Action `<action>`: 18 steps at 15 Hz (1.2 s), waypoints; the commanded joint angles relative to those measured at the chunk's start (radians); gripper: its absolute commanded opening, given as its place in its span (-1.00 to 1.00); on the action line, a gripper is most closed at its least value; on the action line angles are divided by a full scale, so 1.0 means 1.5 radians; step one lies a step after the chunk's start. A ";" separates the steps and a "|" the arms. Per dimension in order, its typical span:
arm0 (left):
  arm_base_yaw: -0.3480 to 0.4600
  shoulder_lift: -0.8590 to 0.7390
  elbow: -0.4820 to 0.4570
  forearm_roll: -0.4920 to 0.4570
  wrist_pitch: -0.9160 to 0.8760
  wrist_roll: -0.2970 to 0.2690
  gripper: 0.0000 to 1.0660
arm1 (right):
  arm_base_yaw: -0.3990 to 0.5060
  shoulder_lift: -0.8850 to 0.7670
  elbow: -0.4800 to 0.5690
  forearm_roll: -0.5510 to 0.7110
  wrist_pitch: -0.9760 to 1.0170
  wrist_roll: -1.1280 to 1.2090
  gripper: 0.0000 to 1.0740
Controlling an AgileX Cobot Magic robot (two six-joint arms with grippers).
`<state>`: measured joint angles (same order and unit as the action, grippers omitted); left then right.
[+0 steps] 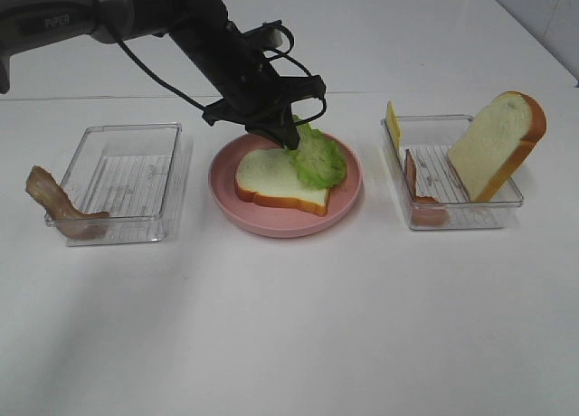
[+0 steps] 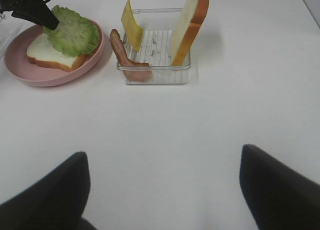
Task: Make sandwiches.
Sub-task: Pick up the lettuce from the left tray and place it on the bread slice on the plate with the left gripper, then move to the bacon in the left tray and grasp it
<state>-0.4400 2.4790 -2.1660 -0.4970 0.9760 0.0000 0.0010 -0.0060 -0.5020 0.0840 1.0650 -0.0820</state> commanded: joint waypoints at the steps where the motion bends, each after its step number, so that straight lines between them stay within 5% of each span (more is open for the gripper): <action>1: 0.010 -0.001 -0.004 0.024 0.015 -0.030 -1.00 | -0.005 -0.009 0.001 0.003 -0.006 -0.008 0.43; 3: 0.013 -0.001 -0.004 0.033 0.019 -0.031 -1.00 | -0.005 -0.009 0.001 0.003 -0.006 -0.008 0.43; 5: 0.013 -0.001 -0.004 0.051 0.024 -0.031 -0.45 | -0.005 -0.009 0.001 0.003 -0.006 -0.008 0.43; 6: 0.013 -0.001 -0.004 0.053 0.027 -0.031 0.18 | -0.005 -0.009 0.001 0.003 -0.006 -0.008 0.43; 8: 0.013 -0.008 -0.007 0.057 0.043 -0.021 0.63 | -0.005 -0.009 0.001 0.003 -0.006 -0.008 0.43; 13: 0.026 -0.021 -0.065 0.095 0.137 -0.022 0.63 | -0.005 -0.009 0.001 0.003 -0.006 -0.008 0.43; 18: 0.077 -0.075 -0.121 0.117 0.210 -0.069 0.59 | -0.005 -0.009 0.001 0.005 -0.006 -0.008 0.43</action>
<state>-0.3260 2.3840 -2.3420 -0.3230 1.2110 -0.0920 0.0010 -0.0060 -0.5020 0.0840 1.0650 -0.0820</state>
